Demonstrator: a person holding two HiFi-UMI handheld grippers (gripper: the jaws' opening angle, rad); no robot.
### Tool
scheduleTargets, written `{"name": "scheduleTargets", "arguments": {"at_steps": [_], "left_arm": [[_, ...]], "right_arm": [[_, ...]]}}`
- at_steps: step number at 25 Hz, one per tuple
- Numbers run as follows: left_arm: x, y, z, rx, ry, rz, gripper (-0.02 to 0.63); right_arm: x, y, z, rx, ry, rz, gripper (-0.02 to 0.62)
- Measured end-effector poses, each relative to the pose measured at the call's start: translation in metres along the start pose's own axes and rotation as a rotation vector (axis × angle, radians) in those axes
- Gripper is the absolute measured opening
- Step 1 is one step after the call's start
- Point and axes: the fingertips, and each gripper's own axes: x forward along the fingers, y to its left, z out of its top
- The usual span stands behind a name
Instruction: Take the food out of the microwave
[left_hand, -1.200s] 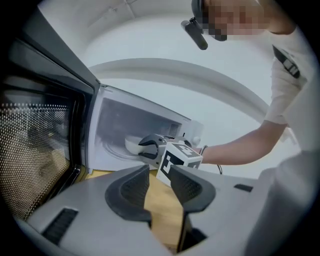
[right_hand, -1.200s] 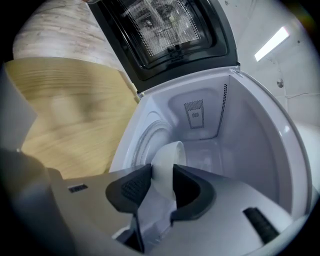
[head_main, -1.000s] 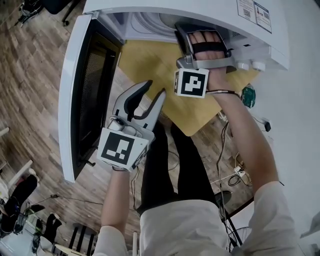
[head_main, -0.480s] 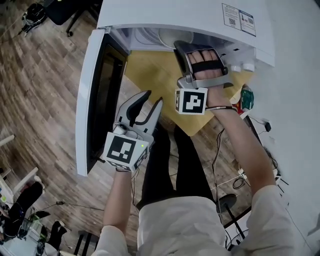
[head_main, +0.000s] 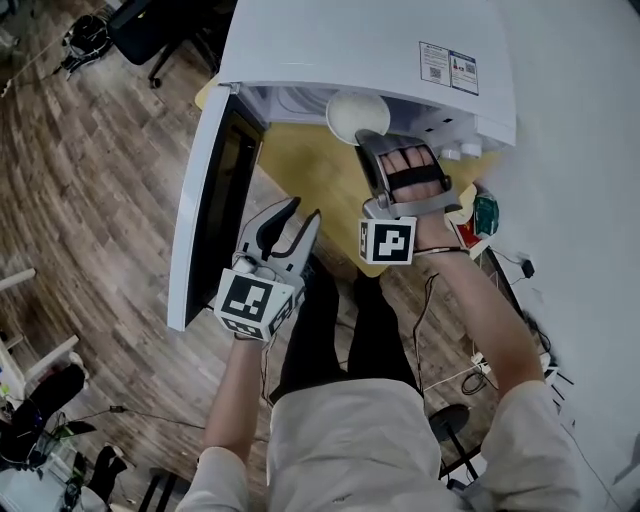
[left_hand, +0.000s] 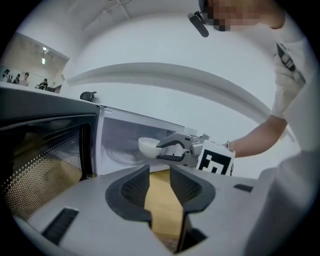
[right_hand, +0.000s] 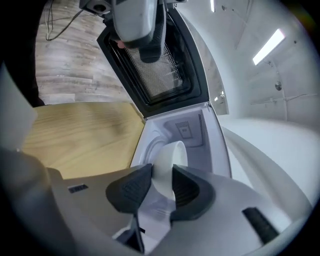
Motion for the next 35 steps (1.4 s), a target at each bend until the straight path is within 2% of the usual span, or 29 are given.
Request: {"name": "scheduleTargets", "arguments": {"at_steps": [7, 16, 28, 35], "left_arm": [[-0.003, -0.018, 0.008, 0.006, -0.005, 0.030, 0.126], [-0.007, -0.056, 0.031, -0.012, -0.041, 0.117, 0.118], [-0.011, -0.124, 0.095, 0.073, -0.146, 0.150, 0.106], [-0.025, -0.158, 0.121, 0.111, -0.195, 0.173, 0.090]], "right_arm": [[-0.037, 0.002, -0.008, -0.029, -0.046, 0.018, 0.120], [-0.098, -0.025, -0.021, -0.083, -0.162, -0.015, 0.120], [-0.164, -0.076, -0.044, -0.067, -0.232, -0.050, 0.118], [-0.206, -0.118, -0.054, -0.048, -0.256, -0.104, 0.118]]}}
